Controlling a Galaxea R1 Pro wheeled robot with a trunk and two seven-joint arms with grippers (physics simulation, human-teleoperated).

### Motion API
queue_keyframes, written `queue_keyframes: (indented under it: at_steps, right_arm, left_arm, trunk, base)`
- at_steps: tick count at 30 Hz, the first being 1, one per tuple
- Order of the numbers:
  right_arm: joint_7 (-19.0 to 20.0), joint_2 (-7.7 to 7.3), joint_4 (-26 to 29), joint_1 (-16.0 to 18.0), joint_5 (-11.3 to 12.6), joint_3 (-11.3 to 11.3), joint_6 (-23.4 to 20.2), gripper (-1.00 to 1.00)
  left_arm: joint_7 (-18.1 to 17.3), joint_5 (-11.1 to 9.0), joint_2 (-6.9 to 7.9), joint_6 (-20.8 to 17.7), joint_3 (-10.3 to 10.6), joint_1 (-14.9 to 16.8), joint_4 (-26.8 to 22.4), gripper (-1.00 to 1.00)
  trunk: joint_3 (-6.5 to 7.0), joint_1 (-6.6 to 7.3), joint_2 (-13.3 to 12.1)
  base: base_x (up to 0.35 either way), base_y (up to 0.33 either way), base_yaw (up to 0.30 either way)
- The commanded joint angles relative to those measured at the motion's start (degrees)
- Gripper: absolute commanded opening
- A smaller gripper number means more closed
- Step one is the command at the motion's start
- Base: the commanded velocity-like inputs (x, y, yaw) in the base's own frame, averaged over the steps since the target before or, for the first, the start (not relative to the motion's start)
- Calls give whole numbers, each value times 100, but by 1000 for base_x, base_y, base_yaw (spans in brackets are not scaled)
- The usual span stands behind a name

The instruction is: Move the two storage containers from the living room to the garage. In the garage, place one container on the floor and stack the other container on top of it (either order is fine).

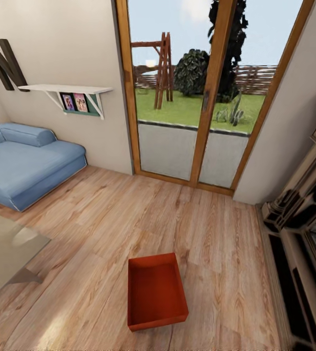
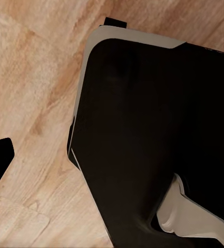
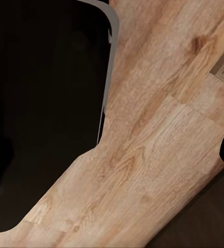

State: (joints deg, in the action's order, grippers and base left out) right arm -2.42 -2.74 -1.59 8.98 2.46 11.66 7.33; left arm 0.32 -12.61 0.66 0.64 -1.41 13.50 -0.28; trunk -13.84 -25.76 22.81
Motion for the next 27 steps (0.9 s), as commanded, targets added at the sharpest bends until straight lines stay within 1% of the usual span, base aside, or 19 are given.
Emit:
queue_keyframes:
  at_steps: [1,27]
  right_arm:
    - [-13,2,-17,7,26,44,31,100]
    - [-13,2,-17,7,26,39,31,100]
  left_arm:
    - [5,-26,-2,7,-12,3,2,100]
    - [3,-24,-4,7,-9,3,2,100]
  trunk:
    - [-19,-2,10]
    - [-261,-2,10]
  base:
    - [0,0,0]
    - [0,0,0]
